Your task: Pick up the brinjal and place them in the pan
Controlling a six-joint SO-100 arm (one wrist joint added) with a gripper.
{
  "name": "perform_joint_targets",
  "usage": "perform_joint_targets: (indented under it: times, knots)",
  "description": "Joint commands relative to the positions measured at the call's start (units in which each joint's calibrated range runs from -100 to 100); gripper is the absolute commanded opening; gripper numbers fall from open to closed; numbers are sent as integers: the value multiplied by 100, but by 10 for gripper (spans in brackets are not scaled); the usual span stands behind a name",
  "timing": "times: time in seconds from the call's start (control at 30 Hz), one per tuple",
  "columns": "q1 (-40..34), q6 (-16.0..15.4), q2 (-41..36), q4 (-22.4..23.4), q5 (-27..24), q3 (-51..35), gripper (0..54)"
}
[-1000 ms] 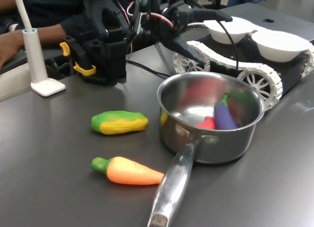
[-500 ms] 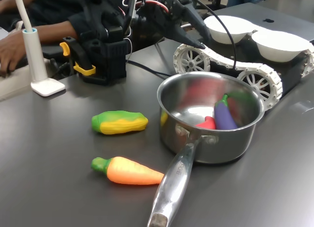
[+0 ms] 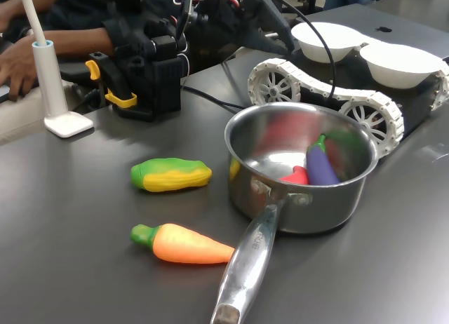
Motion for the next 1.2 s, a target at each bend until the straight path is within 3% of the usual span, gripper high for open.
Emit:
perform_joint_targets:
  times: [0.0,0.23,0.63,0.97,1.17]
  knots:
    - [-230,107,-493,106,24,34,0]
    - [-425,183,-856,345,-59,125,0]
    - [-1388,905,-1750,1104,-259,407,0]
    - [-1457,1157,-1809,1530,-303,625,0]
    - [-1491,1174,-1809,2145,-327,679,0]
